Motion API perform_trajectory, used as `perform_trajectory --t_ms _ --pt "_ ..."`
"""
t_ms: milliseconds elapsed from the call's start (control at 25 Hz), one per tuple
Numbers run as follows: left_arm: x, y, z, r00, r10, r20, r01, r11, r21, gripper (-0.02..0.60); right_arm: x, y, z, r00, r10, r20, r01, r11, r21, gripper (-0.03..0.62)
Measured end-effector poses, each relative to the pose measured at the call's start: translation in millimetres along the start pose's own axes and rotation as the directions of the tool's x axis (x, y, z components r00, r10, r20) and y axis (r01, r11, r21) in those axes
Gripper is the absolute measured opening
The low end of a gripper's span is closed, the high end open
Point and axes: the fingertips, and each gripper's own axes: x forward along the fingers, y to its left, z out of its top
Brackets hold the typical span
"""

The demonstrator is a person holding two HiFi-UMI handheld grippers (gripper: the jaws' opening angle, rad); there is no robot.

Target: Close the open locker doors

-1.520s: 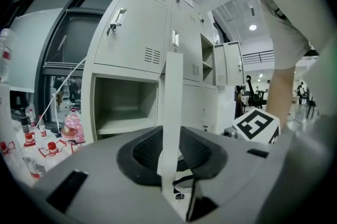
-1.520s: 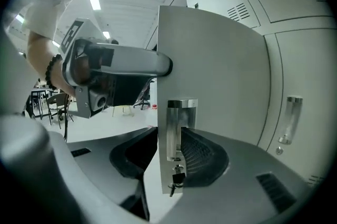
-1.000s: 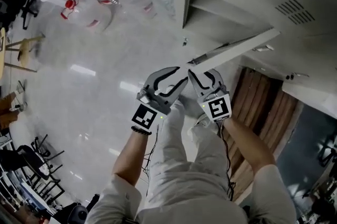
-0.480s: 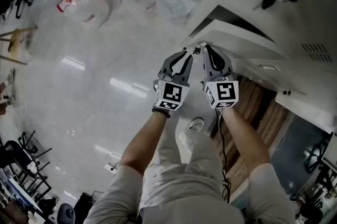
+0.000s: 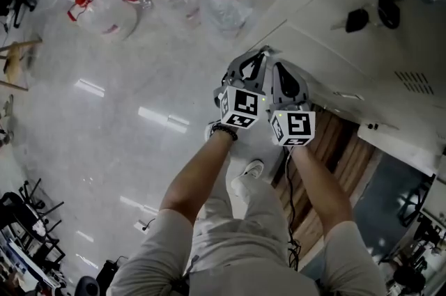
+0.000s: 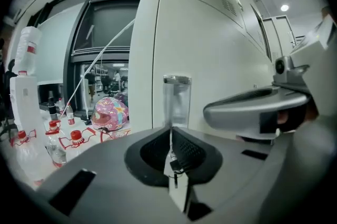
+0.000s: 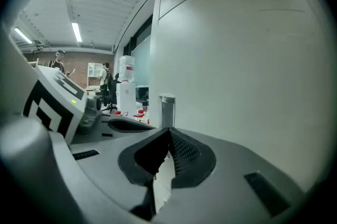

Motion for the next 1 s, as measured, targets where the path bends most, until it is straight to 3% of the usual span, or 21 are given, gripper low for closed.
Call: perform_trajectory --t_ms 280,440,600,720,840,1000 --pt "4 6 2 1.0 0.026 0.014 -0.025 1.0 -0.01 0.013 -13 -14 3 0.999 -0.031 -0.019 0.031 0.999 -0.007 0.011" --pt "-4 7 3 0.999 0.035 -0.001 -0.035 0.999 0.016 0.014 -38 -21 17 0.997 -0.072 0.004 0.072 0.996 0.044 0.011" --pt "-50 -12 23 1.0 0.023 -0.004 -0.023 0.999 0.033 0.005 -97 -26 40 0.997 -0.067 0.025 0.063 0.989 0.135 0.009" --pt "-83 -60 70 0.996 -0.08 0.034 0.078 0.995 0.058 0.005 -162 -46 65 0.994 -0.094 0.055 0.08 0.973 0.218 0.009" --pt "-112 -135 121 0.982 -0.185 0.045 0.183 0.982 0.046 0.005 -243 -79 95 0.992 -0.103 0.078 0.081 0.966 0.244 0.009" --pt "-134 -258 183 0.935 -0.349 0.066 0.348 0.937 0.028 0.005 -359 -146 125 0.973 -0.204 0.105 0.178 0.959 0.219 0.009"
